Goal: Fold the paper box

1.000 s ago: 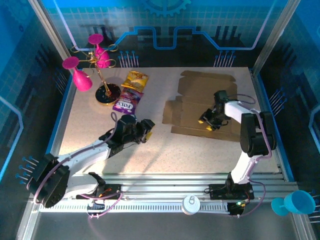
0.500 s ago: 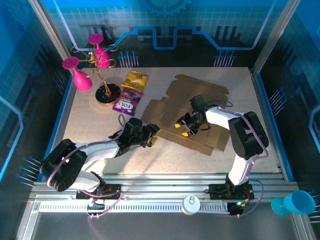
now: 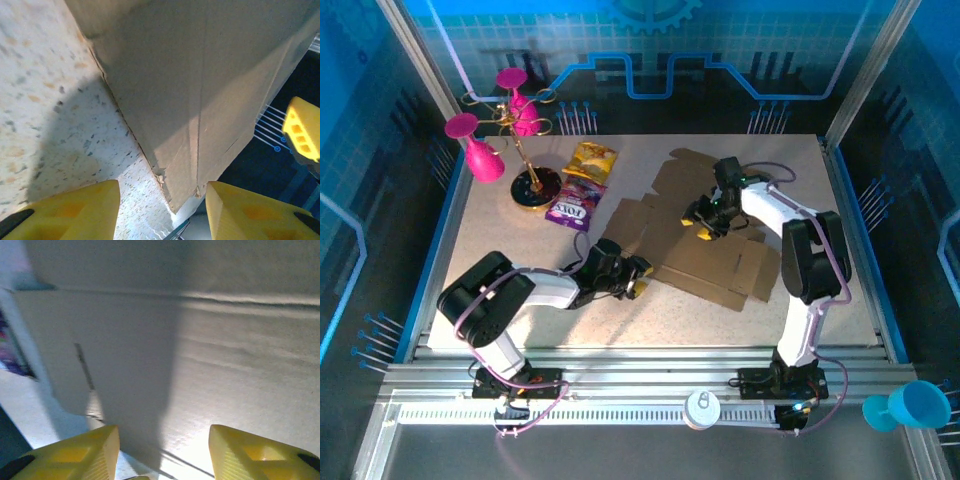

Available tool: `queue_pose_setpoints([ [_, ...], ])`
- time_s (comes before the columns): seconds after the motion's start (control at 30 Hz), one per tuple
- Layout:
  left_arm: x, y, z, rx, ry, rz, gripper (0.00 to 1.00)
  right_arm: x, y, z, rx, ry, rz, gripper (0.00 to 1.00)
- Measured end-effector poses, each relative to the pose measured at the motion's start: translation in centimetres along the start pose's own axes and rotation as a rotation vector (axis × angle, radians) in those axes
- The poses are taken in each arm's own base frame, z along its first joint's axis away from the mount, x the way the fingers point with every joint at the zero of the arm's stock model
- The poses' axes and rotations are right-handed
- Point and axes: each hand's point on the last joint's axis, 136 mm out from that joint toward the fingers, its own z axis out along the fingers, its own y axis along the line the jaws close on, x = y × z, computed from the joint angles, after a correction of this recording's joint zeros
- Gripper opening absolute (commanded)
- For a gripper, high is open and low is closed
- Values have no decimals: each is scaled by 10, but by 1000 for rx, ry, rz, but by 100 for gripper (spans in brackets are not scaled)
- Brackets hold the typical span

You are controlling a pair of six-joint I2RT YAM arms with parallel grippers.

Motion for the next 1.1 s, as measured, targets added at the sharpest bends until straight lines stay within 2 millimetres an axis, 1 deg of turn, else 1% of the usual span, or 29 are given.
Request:
queue_pose_setpoints([
  [0.13,1,-8,6,15,4,8,49,14,-19,20,62,65,11,50],
  [0.23,-1,-11,12,29,1,12,48,20,-25,28,88,94,12,49],
  [0.43,-3,-23,22,51,-1,23,47,23,-27,30,97,101,-1,49],
  [0.57,-5,-26,22,57,-10,35,46,25,-29,30,102,108,-2,49],
  [0.67,-7,-27,15,43,-38,48,49,25,-29,30,105,112,-8,49],
  [0.7,-8,-28,10,35,-54,58,50,26,-30,30,107,114,-10,49],
  [0.77,-13,-40,-8,31,-85,89,52,27,-31,29,113,119,-19,49],
  [0.83,-28,-61,-29,47,-132,118,53,27,-32,28,126,122,-28,49],
  [0.87,-42,-77,-43,68,-168,128,53,26,-33,28,132,123,-33,49],
  [0.9,-52,-85,-51,82,-197,136,53,26,-33,28,137,124,-38,49],
  [0.93,-69,-94,-63,98,-236,139,53,27,-34,27,141,127,-43,49],
  [0.97,-85,-99,-72,105,-271,140,52,26,-34,27,145,129,-46,49],
  [1.03,-109,-99,-80,90,-316,138,51,26,-34,27,149,135,-54,50],
  [1.1,-122,-93,-77,55,-321,147,50,26,-34,28,153,140,-57,50],
])
